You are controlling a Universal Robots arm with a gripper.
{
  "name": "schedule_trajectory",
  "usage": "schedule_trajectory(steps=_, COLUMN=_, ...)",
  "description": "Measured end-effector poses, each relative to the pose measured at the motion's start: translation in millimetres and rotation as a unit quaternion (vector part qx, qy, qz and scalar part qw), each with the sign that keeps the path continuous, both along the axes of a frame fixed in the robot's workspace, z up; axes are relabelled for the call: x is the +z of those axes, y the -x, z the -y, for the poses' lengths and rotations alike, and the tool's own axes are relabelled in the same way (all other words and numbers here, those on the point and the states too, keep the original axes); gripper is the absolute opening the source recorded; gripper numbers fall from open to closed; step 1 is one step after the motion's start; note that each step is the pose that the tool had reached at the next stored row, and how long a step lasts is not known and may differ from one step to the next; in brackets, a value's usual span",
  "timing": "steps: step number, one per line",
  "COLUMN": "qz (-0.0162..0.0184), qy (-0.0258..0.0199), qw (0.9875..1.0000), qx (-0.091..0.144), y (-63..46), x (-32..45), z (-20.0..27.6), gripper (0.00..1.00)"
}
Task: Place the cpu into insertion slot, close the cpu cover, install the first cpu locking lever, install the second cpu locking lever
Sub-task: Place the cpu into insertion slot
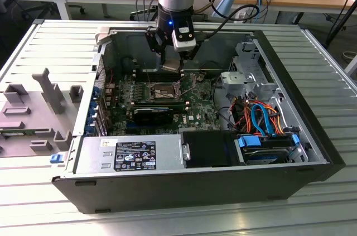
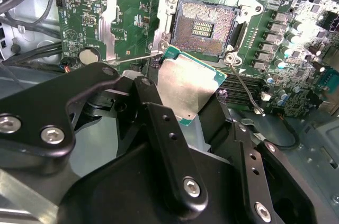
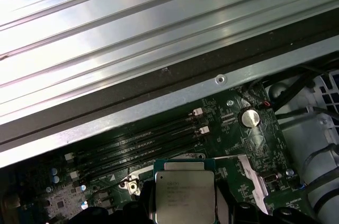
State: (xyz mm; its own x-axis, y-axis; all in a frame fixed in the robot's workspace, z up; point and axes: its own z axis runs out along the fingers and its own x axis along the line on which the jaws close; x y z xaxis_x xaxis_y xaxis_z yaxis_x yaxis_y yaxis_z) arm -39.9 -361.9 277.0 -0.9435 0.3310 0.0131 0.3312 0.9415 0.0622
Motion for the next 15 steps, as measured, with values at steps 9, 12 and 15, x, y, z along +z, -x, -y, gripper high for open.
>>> schedule_trajectory(steps=9, qz=0.0, qy=0.0006, qw=1.0, qx=-0.003, y=0.0, x=0.0, z=0.0, gripper=0.55)
schedule_trajectory(steps=12, qz=0.0, qy=0.0008, qw=1.0, qx=-0.004, y=0.0, x=0.0, z=0.0, gripper=0.55)
schedule_trajectory(steps=15, qz=0.0, qy=0.0011, qw=1.0, qx=-0.005, y=0.0, x=0.0, z=0.0, gripper=0.55)
